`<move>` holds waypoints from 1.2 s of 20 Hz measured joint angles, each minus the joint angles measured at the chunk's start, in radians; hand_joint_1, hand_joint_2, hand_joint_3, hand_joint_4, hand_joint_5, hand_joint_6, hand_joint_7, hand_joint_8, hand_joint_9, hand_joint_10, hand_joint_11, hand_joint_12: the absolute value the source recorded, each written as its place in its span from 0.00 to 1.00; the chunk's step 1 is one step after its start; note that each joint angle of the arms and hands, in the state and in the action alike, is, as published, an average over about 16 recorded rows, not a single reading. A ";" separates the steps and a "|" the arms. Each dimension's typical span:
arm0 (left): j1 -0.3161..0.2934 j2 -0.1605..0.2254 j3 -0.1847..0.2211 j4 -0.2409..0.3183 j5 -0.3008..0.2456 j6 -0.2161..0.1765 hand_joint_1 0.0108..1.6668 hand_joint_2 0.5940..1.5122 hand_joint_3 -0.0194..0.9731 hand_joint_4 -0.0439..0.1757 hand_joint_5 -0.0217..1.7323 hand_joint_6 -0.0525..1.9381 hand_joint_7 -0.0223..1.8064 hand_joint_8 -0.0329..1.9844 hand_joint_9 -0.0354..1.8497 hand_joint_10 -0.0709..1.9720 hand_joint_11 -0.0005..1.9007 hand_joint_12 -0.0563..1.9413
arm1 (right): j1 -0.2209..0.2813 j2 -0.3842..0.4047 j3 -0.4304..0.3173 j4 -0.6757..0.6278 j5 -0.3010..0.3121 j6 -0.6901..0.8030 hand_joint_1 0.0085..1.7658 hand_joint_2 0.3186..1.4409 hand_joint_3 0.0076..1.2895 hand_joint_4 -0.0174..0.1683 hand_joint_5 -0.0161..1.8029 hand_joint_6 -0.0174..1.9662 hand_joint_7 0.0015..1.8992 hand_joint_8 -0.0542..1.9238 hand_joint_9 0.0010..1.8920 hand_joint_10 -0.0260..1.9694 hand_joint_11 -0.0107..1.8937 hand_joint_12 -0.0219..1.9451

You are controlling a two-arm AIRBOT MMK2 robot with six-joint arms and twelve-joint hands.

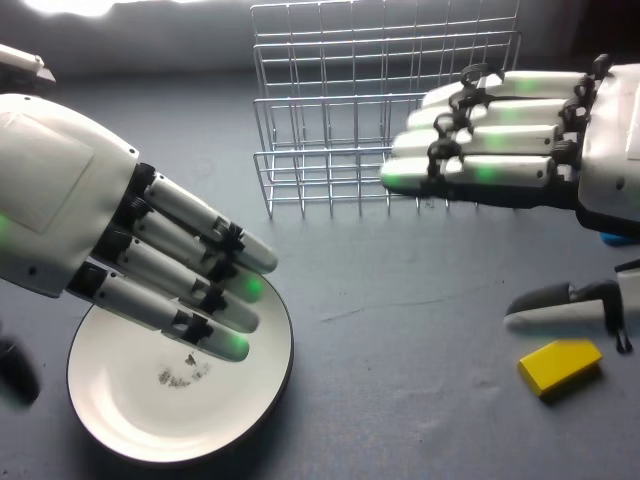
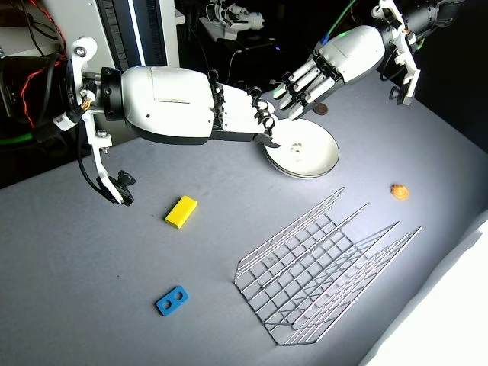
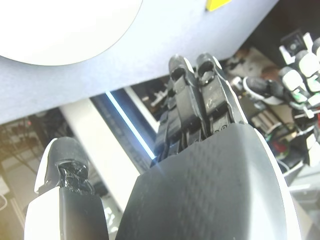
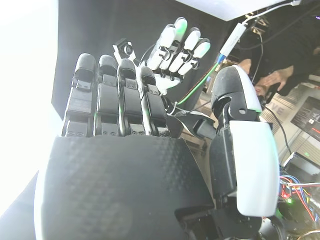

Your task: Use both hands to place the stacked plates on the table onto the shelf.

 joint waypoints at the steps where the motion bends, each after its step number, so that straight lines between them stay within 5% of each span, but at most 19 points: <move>1: 0.000 0.000 0.000 0.000 0.000 0.000 0.01 0.61 0.05 0.20 0.02 0.03 0.02 0.02 0.03 0.04 0.01 0.02 | 0.000 0.000 0.000 0.000 0.000 0.000 0.04 0.79 0.03 0.10 0.03 0.02 0.02 0.02 0.02 0.01 0.02 0.03; 18: -0.020 -0.003 -0.014 -0.002 0.004 0.017 0.01 0.62 0.03 0.22 0.03 0.03 0.02 0.02 0.03 0.04 0.01 0.02 | 0.000 0.000 0.000 -0.031 0.001 0.028 0.01 0.78 0.01 0.10 0.02 0.02 0.01 0.02 0.01 0.01 0.02 0.01; 24: -0.035 -0.002 -0.032 0.009 0.022 0.008 0.01 0.62 0.03 0.22 0.02 0.03 0.02 0.02 0.03 0.04 0.01 0.02 | 0.000 -0.001 0.000 -0.046 0.001 0.048 0.13 0.74 0.01 0.10 0.02 0.02 0.01 0.02 0.01 0.01 0.02 0.01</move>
